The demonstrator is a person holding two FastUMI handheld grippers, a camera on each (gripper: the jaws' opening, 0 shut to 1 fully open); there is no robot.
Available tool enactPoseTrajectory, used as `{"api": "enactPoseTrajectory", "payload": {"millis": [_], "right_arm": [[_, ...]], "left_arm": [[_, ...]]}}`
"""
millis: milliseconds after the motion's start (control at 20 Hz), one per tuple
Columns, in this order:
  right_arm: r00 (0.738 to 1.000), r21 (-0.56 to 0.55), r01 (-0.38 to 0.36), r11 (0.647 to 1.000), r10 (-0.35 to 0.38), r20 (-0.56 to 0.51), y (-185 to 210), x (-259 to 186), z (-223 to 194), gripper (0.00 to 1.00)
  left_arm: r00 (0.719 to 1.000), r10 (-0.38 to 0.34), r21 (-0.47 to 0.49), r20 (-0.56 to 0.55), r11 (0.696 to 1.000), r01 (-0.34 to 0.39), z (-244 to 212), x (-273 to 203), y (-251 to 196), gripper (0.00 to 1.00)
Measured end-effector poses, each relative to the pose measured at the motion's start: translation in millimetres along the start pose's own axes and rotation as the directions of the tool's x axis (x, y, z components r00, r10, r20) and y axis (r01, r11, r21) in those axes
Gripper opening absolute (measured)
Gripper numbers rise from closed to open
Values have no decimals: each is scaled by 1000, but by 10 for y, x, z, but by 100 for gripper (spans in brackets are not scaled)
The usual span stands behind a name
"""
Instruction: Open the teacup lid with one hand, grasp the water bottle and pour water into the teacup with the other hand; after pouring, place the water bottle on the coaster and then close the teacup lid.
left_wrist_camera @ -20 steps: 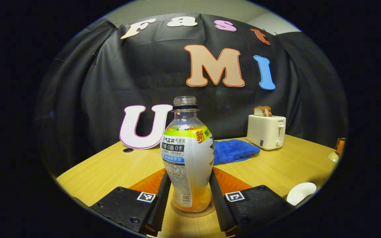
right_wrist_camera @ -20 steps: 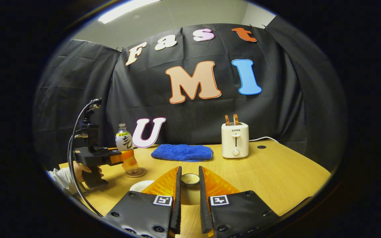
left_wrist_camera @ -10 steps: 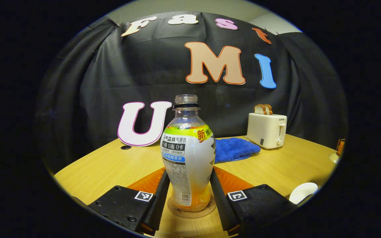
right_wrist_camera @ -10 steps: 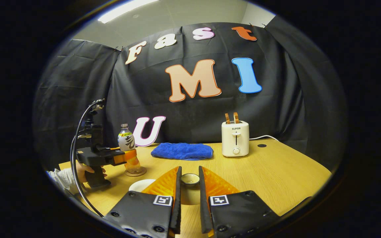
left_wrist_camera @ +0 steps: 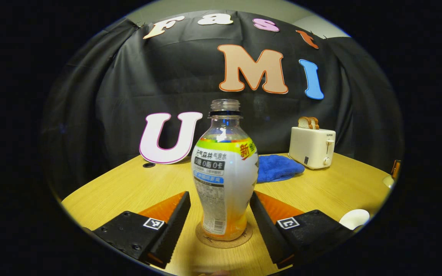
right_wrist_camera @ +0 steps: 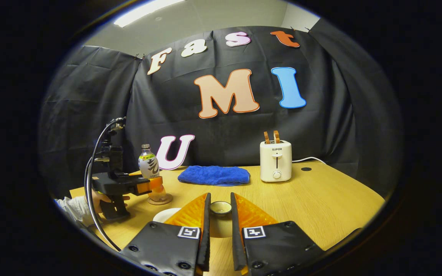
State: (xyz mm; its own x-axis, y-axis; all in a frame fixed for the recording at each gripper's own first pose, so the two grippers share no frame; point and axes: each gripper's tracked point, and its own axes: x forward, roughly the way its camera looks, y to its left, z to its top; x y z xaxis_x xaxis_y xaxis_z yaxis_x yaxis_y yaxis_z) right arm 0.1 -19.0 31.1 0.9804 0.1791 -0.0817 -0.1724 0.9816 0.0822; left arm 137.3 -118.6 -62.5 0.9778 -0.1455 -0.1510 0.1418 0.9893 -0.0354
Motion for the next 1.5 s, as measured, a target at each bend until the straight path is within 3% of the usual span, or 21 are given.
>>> {"api": "enactPoseTrajectory", "payload": {"millis": [1000,1500], "right_arm": [[992,26,-115,993,116,-50,640,210,-306,27],[988,-12,-108,994,106,-110,878,446,-565,27]], "left_arm": [[992,30,64,121,997,-38,175,-937,300,93],[991,26,57,130,998,-34,90,-1166,428,93]]}}
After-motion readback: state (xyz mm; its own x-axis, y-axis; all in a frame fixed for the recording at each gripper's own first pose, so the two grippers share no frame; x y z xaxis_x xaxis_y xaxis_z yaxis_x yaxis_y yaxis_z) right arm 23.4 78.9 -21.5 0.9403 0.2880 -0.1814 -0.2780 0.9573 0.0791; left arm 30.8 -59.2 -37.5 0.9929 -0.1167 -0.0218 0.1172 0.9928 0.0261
